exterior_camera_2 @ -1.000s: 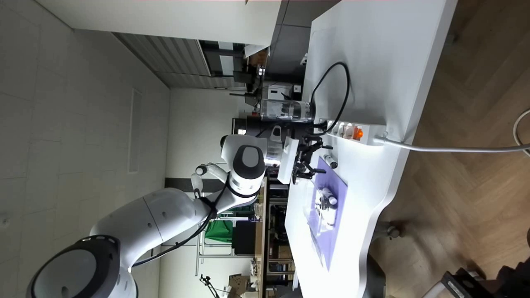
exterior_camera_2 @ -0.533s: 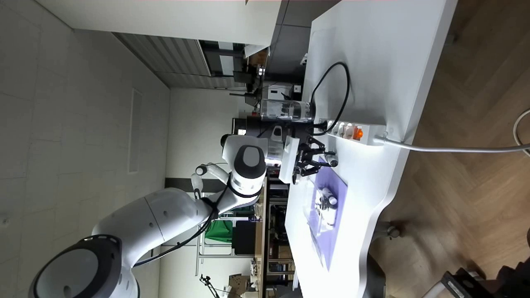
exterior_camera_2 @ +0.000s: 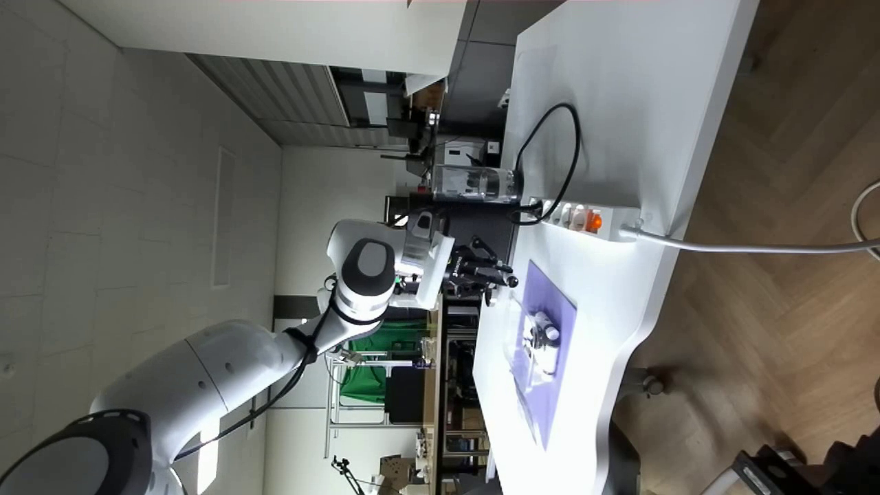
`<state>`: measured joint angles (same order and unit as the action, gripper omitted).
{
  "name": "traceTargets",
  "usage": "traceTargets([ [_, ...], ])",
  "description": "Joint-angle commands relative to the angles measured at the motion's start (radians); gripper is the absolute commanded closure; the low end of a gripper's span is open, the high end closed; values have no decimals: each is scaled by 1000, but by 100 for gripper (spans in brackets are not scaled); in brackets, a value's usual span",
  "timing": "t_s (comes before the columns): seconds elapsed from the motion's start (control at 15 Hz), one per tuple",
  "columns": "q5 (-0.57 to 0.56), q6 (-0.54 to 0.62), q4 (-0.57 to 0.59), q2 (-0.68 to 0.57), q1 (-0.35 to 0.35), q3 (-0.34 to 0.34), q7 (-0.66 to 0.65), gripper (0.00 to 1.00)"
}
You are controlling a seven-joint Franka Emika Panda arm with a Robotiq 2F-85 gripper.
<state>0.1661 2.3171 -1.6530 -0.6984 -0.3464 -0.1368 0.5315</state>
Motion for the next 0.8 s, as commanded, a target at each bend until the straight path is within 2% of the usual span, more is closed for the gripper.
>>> traceTargets([
  [0.0, 39, -45, -81, 139, 19, -17, 32, 93],
  [0.13, 68, -96, -110, 178, 30, -34, 62, 93],
  [0.4, 104, -6, -223, 209, 83, -34, 138, 93],
  [0.73, 96, 69, -316, 165, 118, -27, 168, 93],
])
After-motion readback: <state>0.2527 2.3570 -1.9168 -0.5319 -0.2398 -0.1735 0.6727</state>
